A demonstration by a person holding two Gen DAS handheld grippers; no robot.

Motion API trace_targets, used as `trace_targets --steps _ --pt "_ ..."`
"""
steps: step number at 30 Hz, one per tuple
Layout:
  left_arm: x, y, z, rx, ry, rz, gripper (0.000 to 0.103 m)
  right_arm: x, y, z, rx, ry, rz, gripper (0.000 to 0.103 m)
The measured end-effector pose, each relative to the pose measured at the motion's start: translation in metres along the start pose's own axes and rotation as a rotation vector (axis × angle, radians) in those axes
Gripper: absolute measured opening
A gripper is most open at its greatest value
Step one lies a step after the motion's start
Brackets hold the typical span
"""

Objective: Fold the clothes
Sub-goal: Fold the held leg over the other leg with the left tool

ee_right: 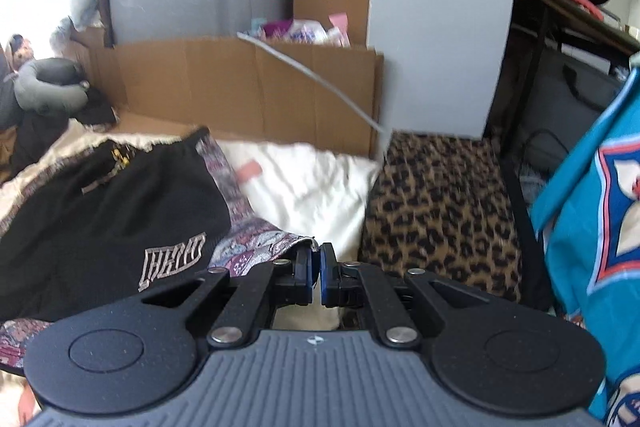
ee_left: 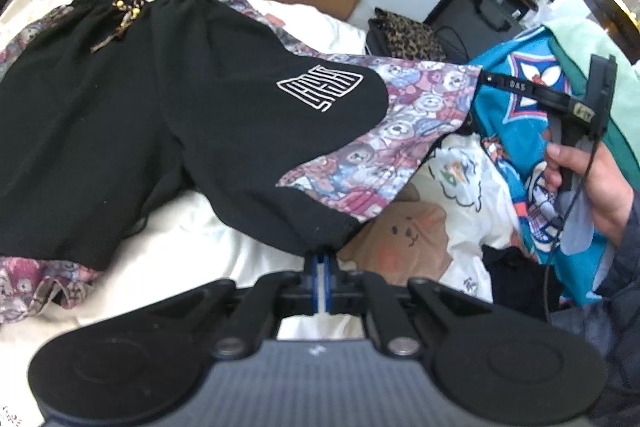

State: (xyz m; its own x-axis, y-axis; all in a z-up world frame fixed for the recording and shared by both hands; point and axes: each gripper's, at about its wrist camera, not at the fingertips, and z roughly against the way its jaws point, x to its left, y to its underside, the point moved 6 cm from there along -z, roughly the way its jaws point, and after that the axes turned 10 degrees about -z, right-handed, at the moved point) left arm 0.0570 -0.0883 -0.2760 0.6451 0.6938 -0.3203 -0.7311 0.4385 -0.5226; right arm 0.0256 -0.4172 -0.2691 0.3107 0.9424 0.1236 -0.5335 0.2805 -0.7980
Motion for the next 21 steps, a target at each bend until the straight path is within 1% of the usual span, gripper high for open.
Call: trace_targets --steps 3,5,12,14,17,19,20,21 --pt "0.004 0.004 0.003 0.013 -0.005 0.007 0.002 0.003 -0.002 0.002 -0.005 0.001 0.006 0.002" --pt "0.007 0.011 -0.003 0.040 -0.011 0.015 0.000 0.000 0.008 -0.004 0.029 0.010 0.009 0.002" --pt "0.024 0.043 -0.036 0.157 -0.058 0.045 0.000 -0.019 0.077 -0.037 0.221 0.050 0.042 0.002" --pt "0.028 0.046 -0.039 0.167 -0.059 0.058 0.000 -0.026 0.093 -0.042 0.264 0.071 0.039 0.003" --pt "0.032 0.043 -0.042 0.160 -0.040 0.085 0.001 -0.041 0.108 -0.044 0.296 0.102 -0.001 0.005" --pt "0.035 0.039 -0.044 0.152 -0.035 0.101 0.013 -0.047 0.112 -0.043 0.304 0.114 -0.023 0.007" --pt "0.036 0.036 -0.045 0.146 -0.031 0.110 0.016 -0.050 0.114 -0.042 0.305 0.119 -0.033 0.011" --pt "0.036 0.034 -0.048 0.141 -0.025 0.122 0.024 -0.053 0.115 -0.041 0.307 0.124 -0.042 0.014"
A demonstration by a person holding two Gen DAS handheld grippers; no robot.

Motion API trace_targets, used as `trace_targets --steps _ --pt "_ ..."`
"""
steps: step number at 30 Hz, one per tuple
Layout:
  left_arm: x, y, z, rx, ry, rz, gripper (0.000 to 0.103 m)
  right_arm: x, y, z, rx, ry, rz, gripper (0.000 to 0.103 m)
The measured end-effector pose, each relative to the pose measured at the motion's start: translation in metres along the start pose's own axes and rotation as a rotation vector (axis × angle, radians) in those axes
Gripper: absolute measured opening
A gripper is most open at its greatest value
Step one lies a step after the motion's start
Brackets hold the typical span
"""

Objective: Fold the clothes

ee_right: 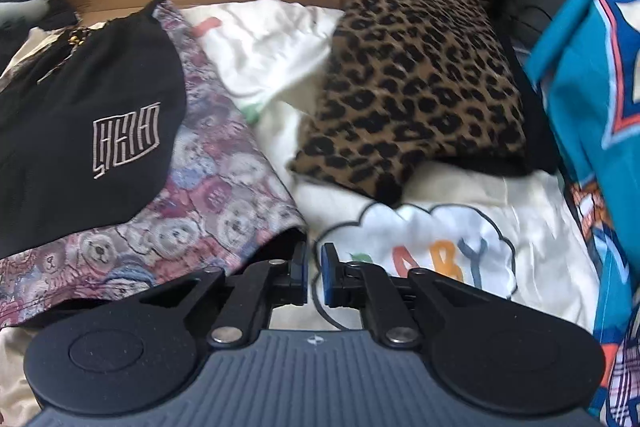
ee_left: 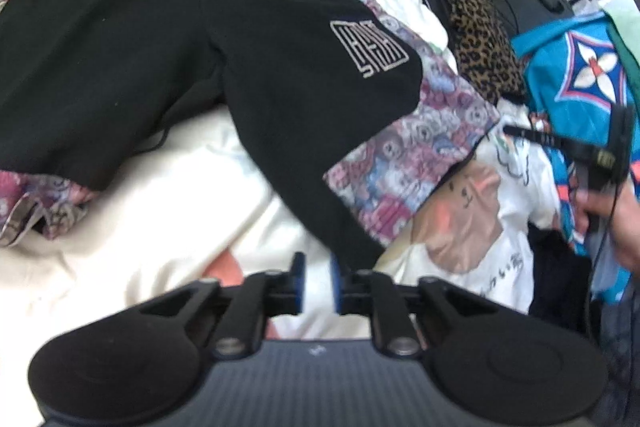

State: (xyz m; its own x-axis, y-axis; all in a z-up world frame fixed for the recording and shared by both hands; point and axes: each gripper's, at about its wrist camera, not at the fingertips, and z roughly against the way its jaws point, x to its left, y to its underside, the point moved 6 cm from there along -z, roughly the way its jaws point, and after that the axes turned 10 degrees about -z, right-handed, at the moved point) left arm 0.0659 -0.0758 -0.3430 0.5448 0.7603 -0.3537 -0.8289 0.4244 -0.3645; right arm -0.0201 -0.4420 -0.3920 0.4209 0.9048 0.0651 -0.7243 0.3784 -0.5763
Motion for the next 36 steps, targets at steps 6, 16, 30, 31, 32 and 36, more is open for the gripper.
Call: trace_targets --steps 6,16,30,31,32,36 --pt "0.001 -0.012 -0.025 0.006 0.040 0.106 0.055 -0.011 -0.017 0.009 -0.057 -0.004 -0.064 0.034" --pt "0.008 -0.001 -0.056 0.097 0.112 0.201 0.005 -0.027 -0.044 -0.014 -0.008 -0.141 -0.321 0.040" --pt "0.015 0.003 -0.049 0.093 0.112 0.201 0.003 -0.025 -0.005 -0.057 0.154 -0.219 -0.447 0.012" --pt "0.014 0.003 -0.048 0.091 0.118 0.195 0.003 -0.027 -0.006 -0.054 0.146 -0.226 -0.458 0.010" --pt "0.013 0.002 -0.047 0.088 0.127 0.189 0.003 -0.028 -0.008 -0.050 0.136 -0.230 -0.460 0.009" --pt "0.007 0.001 -0.037 0.074 0.171 0.161 0.002 -0.027 -0.019 -0.032 0.094 -0.236 -0.440 0.008"
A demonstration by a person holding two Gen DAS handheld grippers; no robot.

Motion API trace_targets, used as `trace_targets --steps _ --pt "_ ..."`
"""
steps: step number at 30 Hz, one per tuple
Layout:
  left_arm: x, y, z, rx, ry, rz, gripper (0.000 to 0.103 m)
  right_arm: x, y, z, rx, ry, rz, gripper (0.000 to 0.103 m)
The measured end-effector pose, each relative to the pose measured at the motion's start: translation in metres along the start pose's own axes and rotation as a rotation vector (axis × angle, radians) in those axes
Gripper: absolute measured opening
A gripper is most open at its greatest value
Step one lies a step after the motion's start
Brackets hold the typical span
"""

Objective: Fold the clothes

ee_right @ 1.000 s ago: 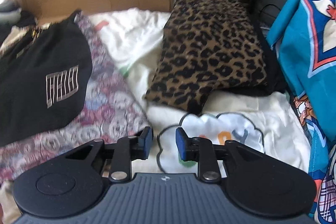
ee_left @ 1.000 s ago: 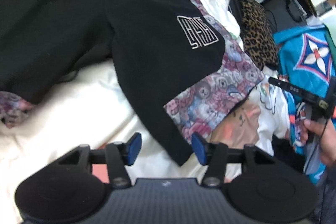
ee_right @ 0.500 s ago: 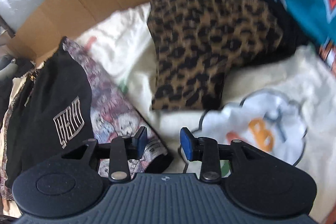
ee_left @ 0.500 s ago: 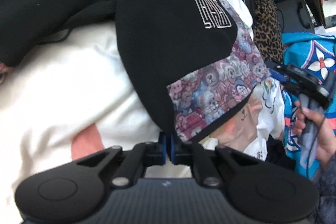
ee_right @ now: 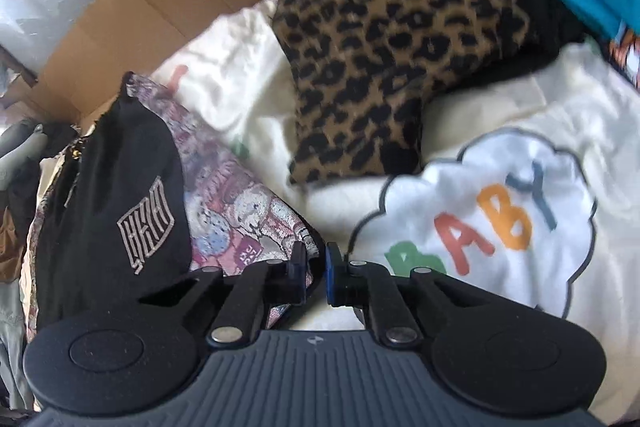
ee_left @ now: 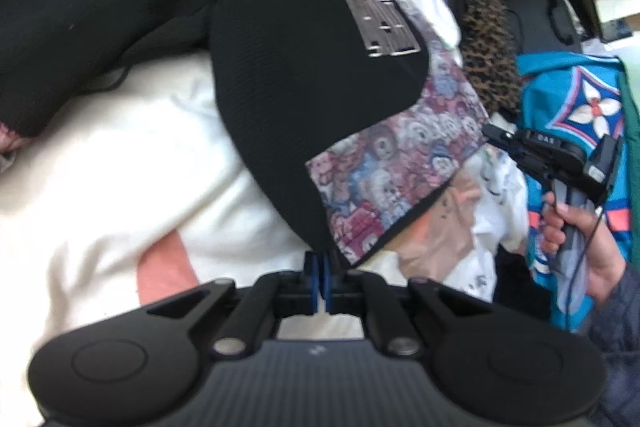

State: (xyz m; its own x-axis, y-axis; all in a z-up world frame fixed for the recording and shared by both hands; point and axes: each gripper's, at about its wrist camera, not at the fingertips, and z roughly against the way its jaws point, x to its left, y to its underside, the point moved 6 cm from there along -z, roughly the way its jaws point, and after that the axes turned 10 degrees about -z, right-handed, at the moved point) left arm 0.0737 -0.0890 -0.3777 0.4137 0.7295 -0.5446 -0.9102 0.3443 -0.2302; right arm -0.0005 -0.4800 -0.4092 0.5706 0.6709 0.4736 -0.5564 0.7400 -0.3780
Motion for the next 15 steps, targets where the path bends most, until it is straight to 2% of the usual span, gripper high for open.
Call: trace_targets --steps 3,10,15 --pt "-0.001 0.001 0.004 -0.003 0.015 -0.012 0.002 0.003 -0.002 0.008 -0.017 0.010 0.000 0.007" --pt "0.012 0.008 -0.009 0.043 -0.037 -0.018 0.002 -0.014 0.013 -0.015 0.053 0.107 0.016 0.006" --pt "0.012 0.007 -0.016 0.075 -0.058 -0.051 0.002 -0.012 0.016 -0.016 0.050 0.137 0.050 0.005"
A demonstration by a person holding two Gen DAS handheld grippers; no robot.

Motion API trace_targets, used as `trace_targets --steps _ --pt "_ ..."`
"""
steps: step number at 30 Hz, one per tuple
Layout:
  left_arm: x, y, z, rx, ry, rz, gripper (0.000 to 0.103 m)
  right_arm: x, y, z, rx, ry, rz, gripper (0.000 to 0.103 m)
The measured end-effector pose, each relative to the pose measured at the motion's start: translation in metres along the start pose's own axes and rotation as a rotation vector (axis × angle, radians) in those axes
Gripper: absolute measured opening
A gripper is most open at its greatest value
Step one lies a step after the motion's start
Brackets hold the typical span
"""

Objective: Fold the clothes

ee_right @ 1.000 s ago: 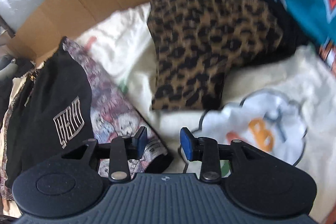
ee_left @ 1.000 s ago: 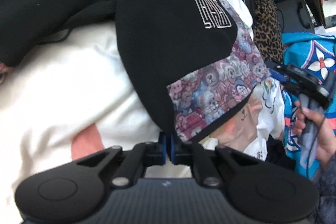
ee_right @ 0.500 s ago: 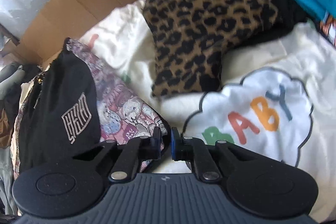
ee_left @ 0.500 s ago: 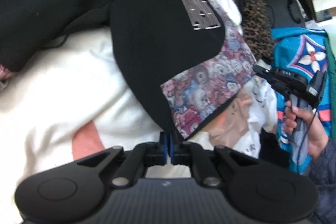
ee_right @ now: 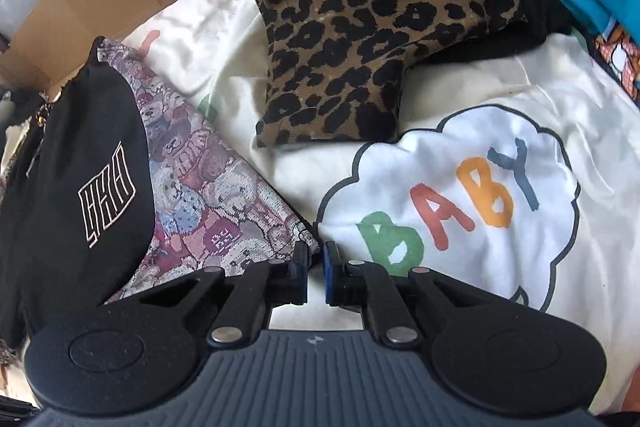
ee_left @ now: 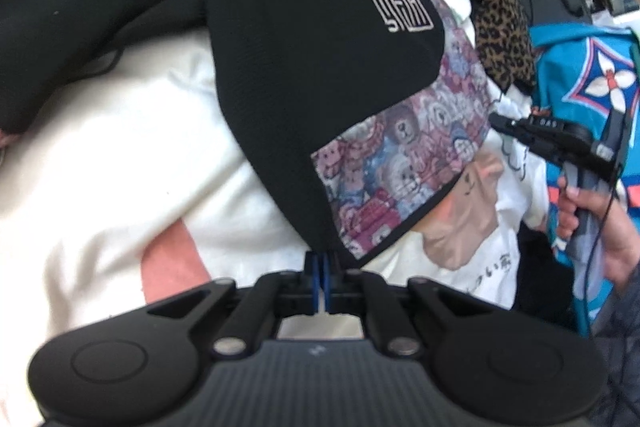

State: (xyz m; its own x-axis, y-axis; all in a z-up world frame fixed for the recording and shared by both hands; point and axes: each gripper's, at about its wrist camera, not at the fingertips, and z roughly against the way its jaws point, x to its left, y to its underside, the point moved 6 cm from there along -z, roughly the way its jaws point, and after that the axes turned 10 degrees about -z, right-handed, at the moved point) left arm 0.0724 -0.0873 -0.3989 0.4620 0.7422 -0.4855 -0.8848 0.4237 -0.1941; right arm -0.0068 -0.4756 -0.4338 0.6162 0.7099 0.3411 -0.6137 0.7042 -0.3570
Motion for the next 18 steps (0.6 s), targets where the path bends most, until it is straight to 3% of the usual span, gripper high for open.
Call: trace_targets --steps 4,7,13,15,18 --pt "0.000 0.000 0.003 0.009 -0.007 -0.023 0.002 -0.006 0.002 0.004 -0.002 0.054 -0.001 0.000" --pt "-0.005 -0.001 0.006 0.011 -0.009 -0.034 0.003 -0.011 0.003 0.010 -0.007 0.035 -0.017 0.000" --pt "-0.008 -0.012 0.028 -0.020 -0.037 -0.053 0.007 -0.011 -0.009 0.035 -0.107 -0.008 -0.051 0.001" --pt "-0.006 -0.017 0.038 -0.043 -0.055 -0.060 0.009 -0.005 -0.014 0.039 -0.132 -0.038 -0.043 0.005" --pt "-0.002 -0.034 0.053 -0.095 -0.092 -0.085 0.011 0.010 -0.019 0.039 -0.143 -0.070 -0.014 0.019"
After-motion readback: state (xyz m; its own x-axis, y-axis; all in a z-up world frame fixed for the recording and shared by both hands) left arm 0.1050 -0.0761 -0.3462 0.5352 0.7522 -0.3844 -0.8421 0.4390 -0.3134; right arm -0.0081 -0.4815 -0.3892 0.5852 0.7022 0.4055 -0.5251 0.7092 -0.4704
